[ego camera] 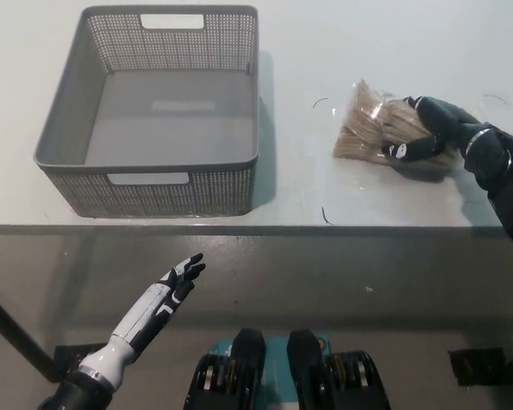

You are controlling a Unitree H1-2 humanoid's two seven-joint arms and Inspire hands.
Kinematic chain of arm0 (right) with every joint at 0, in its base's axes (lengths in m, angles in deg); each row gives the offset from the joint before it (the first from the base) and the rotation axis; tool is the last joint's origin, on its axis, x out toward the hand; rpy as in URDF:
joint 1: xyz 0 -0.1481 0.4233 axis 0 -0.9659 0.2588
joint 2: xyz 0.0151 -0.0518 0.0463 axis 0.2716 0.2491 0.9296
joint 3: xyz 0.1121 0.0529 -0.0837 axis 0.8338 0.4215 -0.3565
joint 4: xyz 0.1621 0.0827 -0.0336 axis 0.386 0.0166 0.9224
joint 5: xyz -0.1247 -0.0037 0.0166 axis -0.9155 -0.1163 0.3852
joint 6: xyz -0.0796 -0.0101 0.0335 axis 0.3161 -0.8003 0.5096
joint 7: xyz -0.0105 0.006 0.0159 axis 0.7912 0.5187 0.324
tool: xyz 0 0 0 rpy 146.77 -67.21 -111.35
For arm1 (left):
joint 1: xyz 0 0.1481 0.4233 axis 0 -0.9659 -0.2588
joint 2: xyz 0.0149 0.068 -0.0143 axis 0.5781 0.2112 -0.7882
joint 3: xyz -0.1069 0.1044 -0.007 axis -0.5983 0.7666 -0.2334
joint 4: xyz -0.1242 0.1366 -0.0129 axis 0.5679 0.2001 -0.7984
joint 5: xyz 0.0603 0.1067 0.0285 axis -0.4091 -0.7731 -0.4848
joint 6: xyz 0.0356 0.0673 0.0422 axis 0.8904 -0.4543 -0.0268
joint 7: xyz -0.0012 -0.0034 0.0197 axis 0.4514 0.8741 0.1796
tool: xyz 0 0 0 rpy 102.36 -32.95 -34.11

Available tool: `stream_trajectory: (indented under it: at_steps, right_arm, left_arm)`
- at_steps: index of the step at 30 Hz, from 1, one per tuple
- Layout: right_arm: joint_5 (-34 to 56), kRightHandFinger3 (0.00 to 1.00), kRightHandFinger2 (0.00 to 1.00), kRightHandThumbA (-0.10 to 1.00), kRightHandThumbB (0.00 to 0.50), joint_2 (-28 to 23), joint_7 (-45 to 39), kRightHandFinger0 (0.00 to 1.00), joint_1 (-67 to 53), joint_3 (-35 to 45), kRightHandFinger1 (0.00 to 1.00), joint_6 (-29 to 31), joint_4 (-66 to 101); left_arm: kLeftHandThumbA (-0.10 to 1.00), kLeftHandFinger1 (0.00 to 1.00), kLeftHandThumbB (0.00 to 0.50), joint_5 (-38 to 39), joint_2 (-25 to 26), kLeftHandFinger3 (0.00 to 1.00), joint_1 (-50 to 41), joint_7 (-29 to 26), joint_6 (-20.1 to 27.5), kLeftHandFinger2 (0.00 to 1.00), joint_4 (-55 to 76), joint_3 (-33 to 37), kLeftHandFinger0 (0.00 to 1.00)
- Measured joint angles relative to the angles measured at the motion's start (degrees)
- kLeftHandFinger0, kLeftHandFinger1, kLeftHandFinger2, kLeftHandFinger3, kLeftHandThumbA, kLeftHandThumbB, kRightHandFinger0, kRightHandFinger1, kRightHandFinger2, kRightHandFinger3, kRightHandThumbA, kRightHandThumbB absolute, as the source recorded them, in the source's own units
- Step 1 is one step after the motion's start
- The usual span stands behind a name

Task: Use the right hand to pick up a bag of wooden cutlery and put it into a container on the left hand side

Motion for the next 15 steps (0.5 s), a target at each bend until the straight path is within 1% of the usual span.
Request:
stream_trajectory:
  at_steps: [1,2,3,5,6,7,8,10,11,12,13,14,15]
  right_arm:
    - [1.3,0.8,0.83,-0.1,0.115,0.2,0.1,0.01,-0.2,2.2,0.5,-0.1,0.0]
    - [2.2,0.79,0.82,-0.1,0.124,0.4,0.0,0.0,-0.4,4.1,0.5,-0.2,-0.1]
    - [3.0,0.79,0.82,-0.1,0.115,0.5,0.0,0.0,-0.5,5.7,0.49,-0.4,-0.1]
    - [4.8,0.81,0.82,-0.1,0.121,0.7,-0.4,0.0,-0.8,9.5,0.5,-0.8,-0.1]
    - [5.7,0.83,0.8,-0.1,0.116,0.8,-0.7,0.0,-0.9,11.4,0.47,-1.1,-0.1]
    - [6.9,0.86,0.79,-0.1,0.125,1.0,-1.1,0.0,-1.0,13.7,0.46,-1.5,-0.1]
    - [7.3,0.89,0.81,-0.1,0.105,1.1,-1.3,0.0,-1.0,14.9,0.45,-1.6,-0.1]
    - [9.3,0.89,0.83,-0.1,0.105,1.3,-2.1,0.0,-1.2,18.3,0.46,-2.4,-0.1]
    - [10.6,0.94,0.89,-0.1,0.104,1.5,-2.8,0.0,-1.3,20.9,0.47,-3.1,-0.1]
    - [11.5,0.96,0.89,-0.1,0.091,1.7,-3.2,0.0,-1.4,22.6,0.46,-3.6,-0.1]
    - [12.5,0.94,0.86,-0.1,0.078,1.9,-3.6,0.0,-1.4,24.4,0.43,-4.1,-0.1]
    - [13.1,0.89,0.84,-0.1,0.074,2.1,-3.8,0.0,-1.4,25.5,0.42,-4.5,-0.1]
    - [14.3,0.91,0.87,-0.1,0.062,2.3,-4.4,0.0,-1.4,27.7,0.44,-5.3,-0.1]
  left_arm:
    - [1.0,1.0,0.457,0.0,0.0,1.0,0.0,0.0,0.0,1.0,-0.1,0.0,1.0]
    - [1.0,1.0,0.457,0.0,0.0,1.0,0.0,0.1,0.0,1.0,-0.1,0.0,1.0]
    - [1.0,1.0,0.451,0.0,0.0,1.0,0.0,0.1,0.0,1.0,-0.1,0.0,1.0]
    - [1.0,1.0,0.449,0.0,0.0,1.0,0.0,0.1,0.0,1.0,-0.3,0.0,1.0]
    - [1.0,1.0,0.45,0.0,0.0,1.0,-0.1,0.1,0.0,1.0,-0.4,0.0,1.0]
    - [1.0,1.0,0.445,0.0,0.0,1.0,-0.1,0.2,0.0,1.0,-0.4,0.0,1.0]
    - [1.0,1.0,0.438,0.0,0.0,1.0,-0.2,0.2,0.0,1.0,-0.4,0.0,1.0]
    - [1.0,1.0,0.438,0.0,0.0,1.0,-0.3,0.2,0.0,1.0,-0.5,0.0,1.0]
    - [1.0,1.0,0.441,0.0,-0.1,1.0,-0.4,0.2,0.0,1.0,-0.5,0.0,1.0]
    - [1.0,1.0,0.439,0.0,-0.1,1.0,-0.5,0.3,0.0,1.0,-0.5,0.0,1.0]
    - [1.0,1.0,0.432,0.0,-0.1,1.0,-0.5,0.3,-0.1,1.0,-0.5,0.0,1.0]
    - [1.0,1.0,0.432,0.0,-0.1,1.0,-0.6,0.3,-0.1,1.0,-0.5,0.0,1.0]
    - [1.0,1.0,0.434,0.0,0.0,1.0,-0.6,0.3,-0.1,1.0,-0.5,0.0,1.0]
